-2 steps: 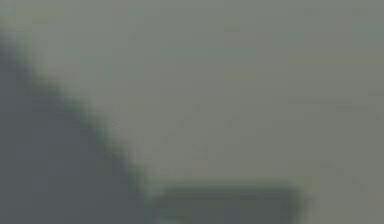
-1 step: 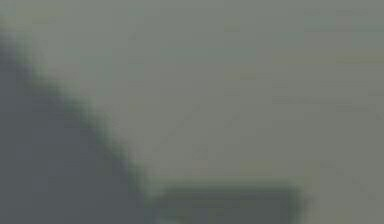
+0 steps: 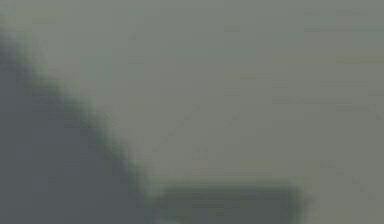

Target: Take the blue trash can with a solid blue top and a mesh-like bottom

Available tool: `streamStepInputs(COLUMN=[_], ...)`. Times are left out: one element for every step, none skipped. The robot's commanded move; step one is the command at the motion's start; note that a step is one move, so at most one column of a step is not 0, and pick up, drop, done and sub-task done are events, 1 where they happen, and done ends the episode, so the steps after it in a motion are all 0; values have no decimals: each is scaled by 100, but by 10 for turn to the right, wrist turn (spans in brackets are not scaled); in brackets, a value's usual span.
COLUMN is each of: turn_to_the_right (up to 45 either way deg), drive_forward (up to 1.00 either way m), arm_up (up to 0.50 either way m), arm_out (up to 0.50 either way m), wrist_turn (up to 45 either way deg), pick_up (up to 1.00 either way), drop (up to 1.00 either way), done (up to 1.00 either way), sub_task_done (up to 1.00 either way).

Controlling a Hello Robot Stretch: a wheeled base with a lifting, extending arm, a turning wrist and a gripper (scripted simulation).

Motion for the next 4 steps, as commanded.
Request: streamStepInputs(turn_to_the_right=[0,0,0,0], drive_forward=[0,0,0,0], arm_up=[0,0,0,0], arm_out=[0,0,0,0], wrist_turn=[450,450,450,30], pick_up=[0,0,0,0], drop=[0,0,0,0], done=[0,0,0,0], sub_task_done=[0,0,0,0])
